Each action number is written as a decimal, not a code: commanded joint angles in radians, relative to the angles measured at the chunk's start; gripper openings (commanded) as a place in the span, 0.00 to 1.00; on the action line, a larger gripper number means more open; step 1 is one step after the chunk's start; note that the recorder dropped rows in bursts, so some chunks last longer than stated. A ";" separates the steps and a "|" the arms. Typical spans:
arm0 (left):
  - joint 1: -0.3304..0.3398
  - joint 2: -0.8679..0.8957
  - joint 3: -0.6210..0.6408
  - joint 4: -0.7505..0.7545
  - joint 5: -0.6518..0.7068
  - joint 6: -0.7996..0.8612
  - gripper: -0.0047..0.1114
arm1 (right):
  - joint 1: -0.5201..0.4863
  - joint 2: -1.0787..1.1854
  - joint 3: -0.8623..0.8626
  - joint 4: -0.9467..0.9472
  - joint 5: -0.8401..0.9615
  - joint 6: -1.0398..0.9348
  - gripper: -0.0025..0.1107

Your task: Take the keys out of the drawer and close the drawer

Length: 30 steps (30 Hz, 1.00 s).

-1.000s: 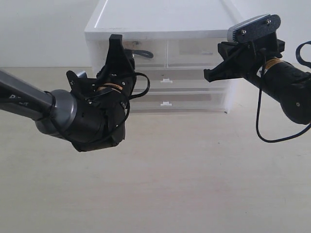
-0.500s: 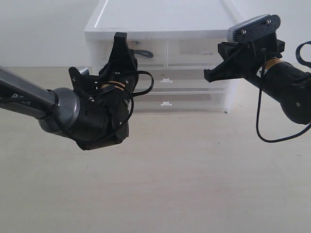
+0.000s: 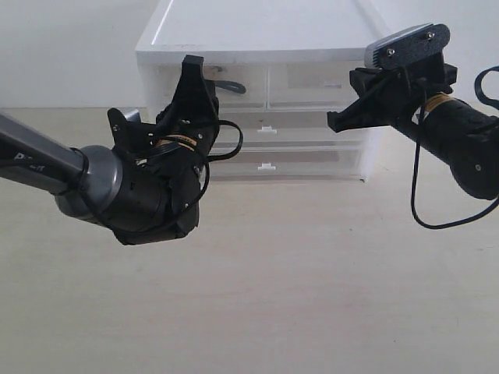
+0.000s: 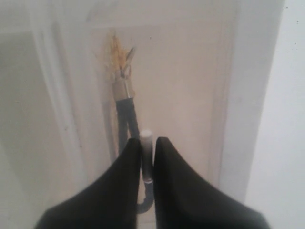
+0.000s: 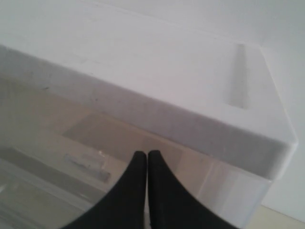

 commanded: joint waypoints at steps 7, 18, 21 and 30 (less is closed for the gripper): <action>0.001 -0.043 0.022 0.062 -0.052 -0.012 0.08 | -0.007 0.050 -0.041 0.037 0.016 0.005 0.02; -0.019 -0.043 0.024 0.047 -0.050 -0.003 0.08 | -0.007 0.050 -0.041 0.035 0.009 -0.002 0.02; -0.019 -0.043 0.027 0.056 -0.050 -0.004 0.08 | -0.007 0.050 -0.041 0.035 0.006 -0.002 0.02; -0.042 -0.043 0.098 0.049 -0.116 -0.050 0.08 | -0.007 0.050 -0.041 0.035 -0.025 -0.002 0.02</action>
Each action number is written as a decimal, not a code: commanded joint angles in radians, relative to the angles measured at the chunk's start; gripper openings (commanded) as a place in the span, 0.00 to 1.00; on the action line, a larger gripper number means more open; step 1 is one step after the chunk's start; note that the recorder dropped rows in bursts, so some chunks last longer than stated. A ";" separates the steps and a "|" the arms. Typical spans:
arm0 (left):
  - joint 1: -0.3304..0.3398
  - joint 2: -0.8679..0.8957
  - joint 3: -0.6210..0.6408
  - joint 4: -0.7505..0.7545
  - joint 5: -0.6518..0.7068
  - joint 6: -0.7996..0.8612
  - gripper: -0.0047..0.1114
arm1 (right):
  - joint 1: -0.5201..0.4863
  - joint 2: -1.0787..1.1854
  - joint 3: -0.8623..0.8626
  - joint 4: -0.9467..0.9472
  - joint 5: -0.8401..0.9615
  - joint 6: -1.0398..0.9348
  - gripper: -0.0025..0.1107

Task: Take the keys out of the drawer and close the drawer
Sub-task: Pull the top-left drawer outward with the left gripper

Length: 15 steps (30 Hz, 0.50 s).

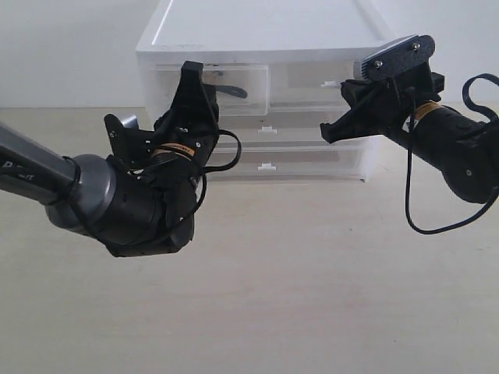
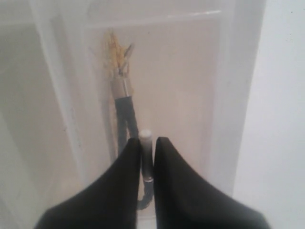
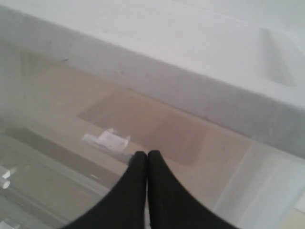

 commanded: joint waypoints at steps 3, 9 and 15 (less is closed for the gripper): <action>-0.020 -0.019 0.053 0.050 -0.079 -0.041 0.08 | -0.013 0.013 -0.026 0.064 -0.046 -0.003 0.02; -0.020 -0.019 0.072 0.083 -0.079 -0.068 0.08 | -0.013 0.013 -0.026 0.064 -0.069 -0.003 0.02; -0.056 -0.020 0.103 0.055 -0.079 -0.072 0.08 | -0.013 0.013 -0.026 0.064 -0.079 -0.003 0.02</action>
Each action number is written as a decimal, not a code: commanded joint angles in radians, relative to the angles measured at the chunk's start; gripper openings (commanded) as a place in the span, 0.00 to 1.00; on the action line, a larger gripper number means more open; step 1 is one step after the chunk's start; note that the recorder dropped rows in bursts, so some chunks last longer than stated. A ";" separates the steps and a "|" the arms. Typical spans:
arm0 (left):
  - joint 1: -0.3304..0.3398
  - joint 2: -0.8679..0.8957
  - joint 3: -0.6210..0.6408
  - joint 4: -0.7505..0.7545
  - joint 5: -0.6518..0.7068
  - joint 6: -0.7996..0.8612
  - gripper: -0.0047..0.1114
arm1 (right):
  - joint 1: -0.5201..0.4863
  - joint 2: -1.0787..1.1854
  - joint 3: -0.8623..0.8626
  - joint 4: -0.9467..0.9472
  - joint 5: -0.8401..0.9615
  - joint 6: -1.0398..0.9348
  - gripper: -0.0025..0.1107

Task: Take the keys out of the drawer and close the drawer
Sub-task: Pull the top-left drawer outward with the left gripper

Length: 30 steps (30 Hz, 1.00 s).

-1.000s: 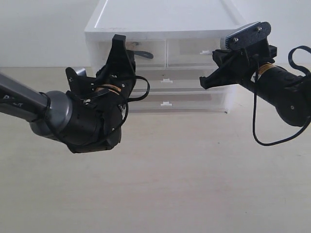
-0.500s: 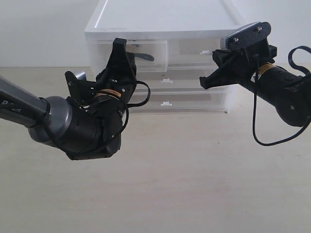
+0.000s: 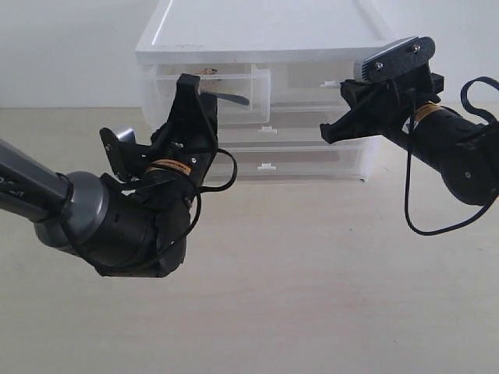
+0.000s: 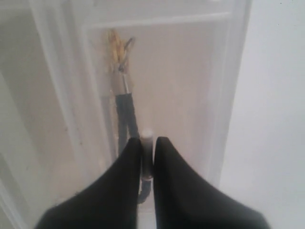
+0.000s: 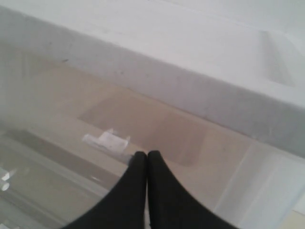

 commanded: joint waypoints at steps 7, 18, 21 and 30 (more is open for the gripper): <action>-0.064 -0.031 0.044 -0.026 -0.004 0.007 0.08 | -0.013 0.003 -0.026 0.064 -0.054 -0.001 0.02; -0.064 -0.033 0.044 0.008 -0.004 0.007 0.08 | -0.013 0.003 -0.026 0.064 -0.054 0.003 0.02; -0.064 -0.033 0.044 0.010 -0.004 0.006 0.08 | -0.013 0.003 -0.026 0.064 -0.054 0.003 0.02; -0.064 -0.033 0.044 0.041 -0.004 0.006 0.14 | -0.013 0.003 -0.026 0.064 -0.054 0.009 0.02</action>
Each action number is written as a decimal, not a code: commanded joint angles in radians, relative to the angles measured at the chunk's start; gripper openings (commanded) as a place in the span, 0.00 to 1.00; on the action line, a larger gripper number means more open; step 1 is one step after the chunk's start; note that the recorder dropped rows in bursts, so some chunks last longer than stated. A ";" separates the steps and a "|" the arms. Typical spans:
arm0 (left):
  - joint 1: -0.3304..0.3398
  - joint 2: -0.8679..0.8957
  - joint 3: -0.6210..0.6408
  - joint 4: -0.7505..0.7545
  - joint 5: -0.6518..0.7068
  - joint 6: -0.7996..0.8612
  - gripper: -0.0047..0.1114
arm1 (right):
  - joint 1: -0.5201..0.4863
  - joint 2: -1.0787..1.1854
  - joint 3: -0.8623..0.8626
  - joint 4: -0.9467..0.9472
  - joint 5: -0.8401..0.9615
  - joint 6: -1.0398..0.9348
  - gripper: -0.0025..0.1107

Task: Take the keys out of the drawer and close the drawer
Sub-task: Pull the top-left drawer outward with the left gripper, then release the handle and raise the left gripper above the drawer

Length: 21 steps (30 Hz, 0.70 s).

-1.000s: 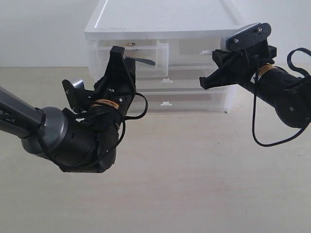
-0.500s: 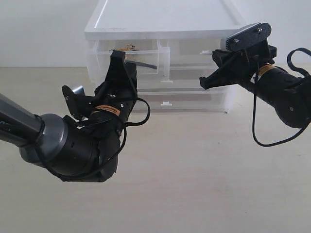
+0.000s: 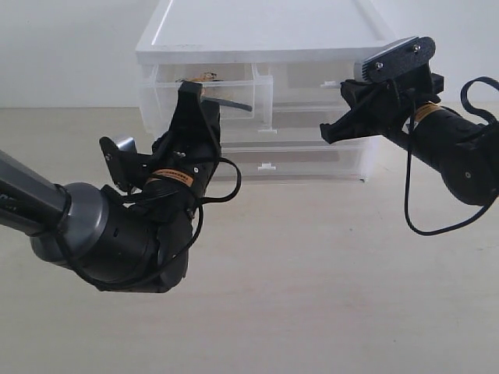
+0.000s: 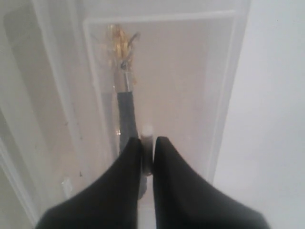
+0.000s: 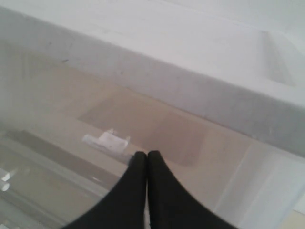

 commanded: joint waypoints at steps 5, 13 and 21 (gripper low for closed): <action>-0.016 -0.013 0.006 0.084 0.012 0.008 0.39 | -0.013 0.003 -0.026 0.064 -0.053 0.007 0.02; -0.016 -0.013 0.006 0.151 0.012 0.006 0.47 | -0.013 0.003 -0.026 0.064 -0.053 0.007 0.02; 0.008 -0.155 0.006 0.702 0.012 0.160 0.18 | -0.013 0.003 -0.026 0.064 -0.053 0.009 0.02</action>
